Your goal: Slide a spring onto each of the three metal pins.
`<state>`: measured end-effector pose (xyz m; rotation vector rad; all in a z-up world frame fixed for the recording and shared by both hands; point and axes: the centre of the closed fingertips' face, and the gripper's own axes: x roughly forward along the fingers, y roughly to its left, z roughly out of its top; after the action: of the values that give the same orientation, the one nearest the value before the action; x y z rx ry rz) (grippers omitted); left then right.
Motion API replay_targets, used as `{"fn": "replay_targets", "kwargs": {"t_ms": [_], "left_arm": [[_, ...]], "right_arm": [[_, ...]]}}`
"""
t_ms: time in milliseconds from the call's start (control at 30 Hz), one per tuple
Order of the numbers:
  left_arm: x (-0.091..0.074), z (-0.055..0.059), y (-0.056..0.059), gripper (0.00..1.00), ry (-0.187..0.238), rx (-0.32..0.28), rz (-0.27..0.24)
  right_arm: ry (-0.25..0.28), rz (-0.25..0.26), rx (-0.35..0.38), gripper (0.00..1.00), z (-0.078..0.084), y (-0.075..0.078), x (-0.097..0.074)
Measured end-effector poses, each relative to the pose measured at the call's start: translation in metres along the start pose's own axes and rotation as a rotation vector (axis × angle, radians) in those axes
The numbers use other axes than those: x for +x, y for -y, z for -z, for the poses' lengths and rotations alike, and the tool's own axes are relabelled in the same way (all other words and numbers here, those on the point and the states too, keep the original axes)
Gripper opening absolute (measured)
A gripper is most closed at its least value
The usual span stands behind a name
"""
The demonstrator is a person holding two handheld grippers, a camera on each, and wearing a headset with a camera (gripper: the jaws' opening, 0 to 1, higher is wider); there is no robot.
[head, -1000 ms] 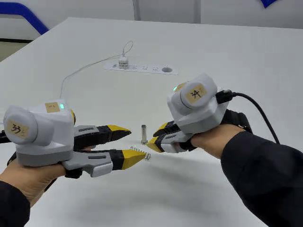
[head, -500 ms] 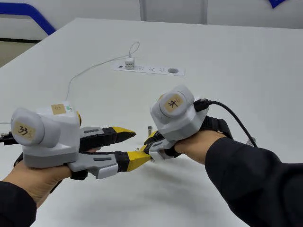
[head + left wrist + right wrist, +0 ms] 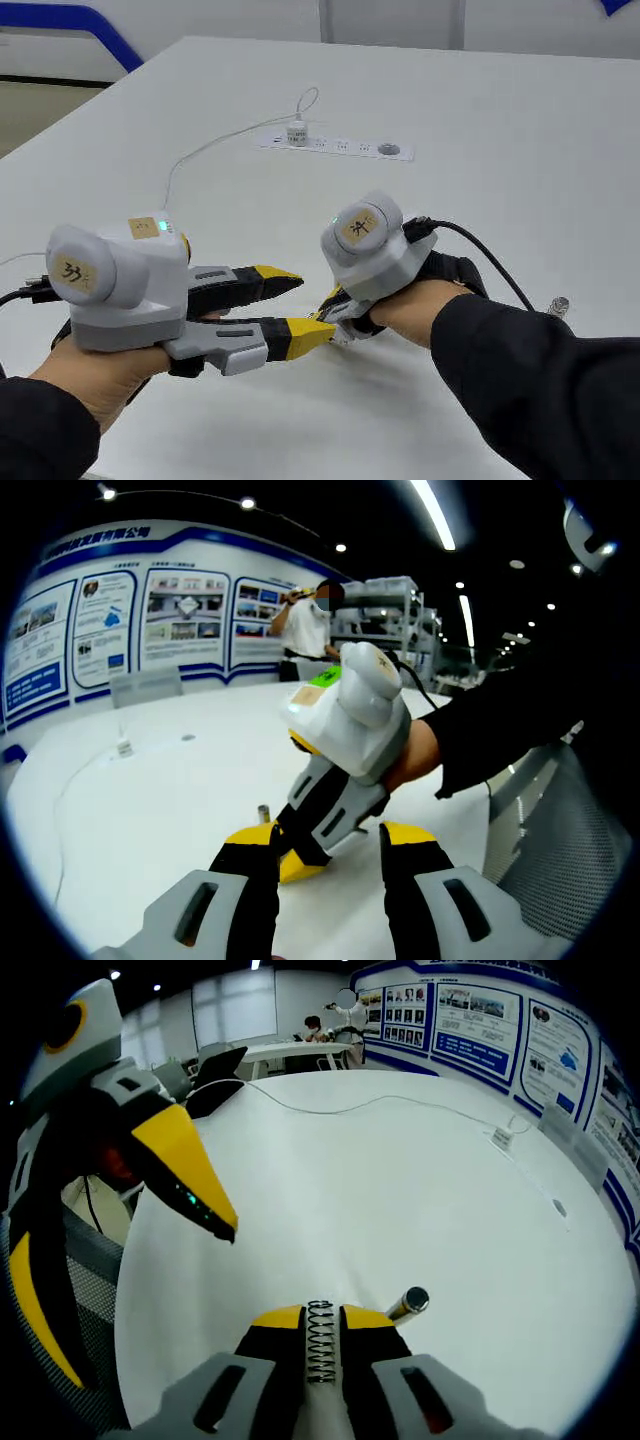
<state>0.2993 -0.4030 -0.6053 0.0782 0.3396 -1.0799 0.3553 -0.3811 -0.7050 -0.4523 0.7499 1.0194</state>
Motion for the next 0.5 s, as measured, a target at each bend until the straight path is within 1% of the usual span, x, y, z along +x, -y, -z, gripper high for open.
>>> {"fn": "replay_targets", "kwargs": {"t_ms": [100, 133, 167, 267, 333, 500], "left_arm": [[0.001, 0.001, 0.000, 0.41, -0.004, -0.001, 0.001], [0.001, 0.001, 0.000, 0.41, -0.005, 0.001, 0.001], [0.001, 0.001, 0.001, 0.41, -0.006, 0.002, 0.003], [0.001, 0.001, 0.001, 0.41, -0.008, 0.002, 0.002], [0.001, 0.001, 0.000, 0.41, -0.007, 0.001, 0.001], [0.003, 0.002, 0.001, 0.41, -0.010, 0.003, 0.005]], "right_arm": [[-0.011, -0.005, -0.001, 0.13, 0.002, -0.001, 0.004], [0.007, -0.011, -0.003, 0.12, -0.001, -0.001, 0.005], [-0.002, -0.010, 0.004, 0.12, 0.000, -0.001, 0.004], [-0.005, -0.011, -0.001, 0.12, 0.000, -0.002, 0.002], [-0.004, -0.014, 0.002, 0.12, 0.001, -0.003, -0.002], [0.025, -0.010, 0.004, 0.12, -0.006, -0.004, -0.016]]}}
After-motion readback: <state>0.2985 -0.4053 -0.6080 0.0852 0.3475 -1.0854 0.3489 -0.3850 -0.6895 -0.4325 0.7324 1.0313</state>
